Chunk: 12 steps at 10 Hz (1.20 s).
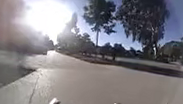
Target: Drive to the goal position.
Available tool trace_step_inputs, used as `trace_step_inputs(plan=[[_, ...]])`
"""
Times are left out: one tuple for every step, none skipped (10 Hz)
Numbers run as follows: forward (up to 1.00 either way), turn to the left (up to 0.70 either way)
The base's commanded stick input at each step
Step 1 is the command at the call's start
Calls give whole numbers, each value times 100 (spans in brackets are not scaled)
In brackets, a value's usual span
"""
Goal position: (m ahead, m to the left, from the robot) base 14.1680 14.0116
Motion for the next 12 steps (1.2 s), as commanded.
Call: trace_step_inputs(plan=[[96, 14], [95, 4], [95, 2], [95, 8], [96, 21], [96, 35], [96, 38], [95, 38], [96, 36], [96, 24], [96, 11], [96, 0]])
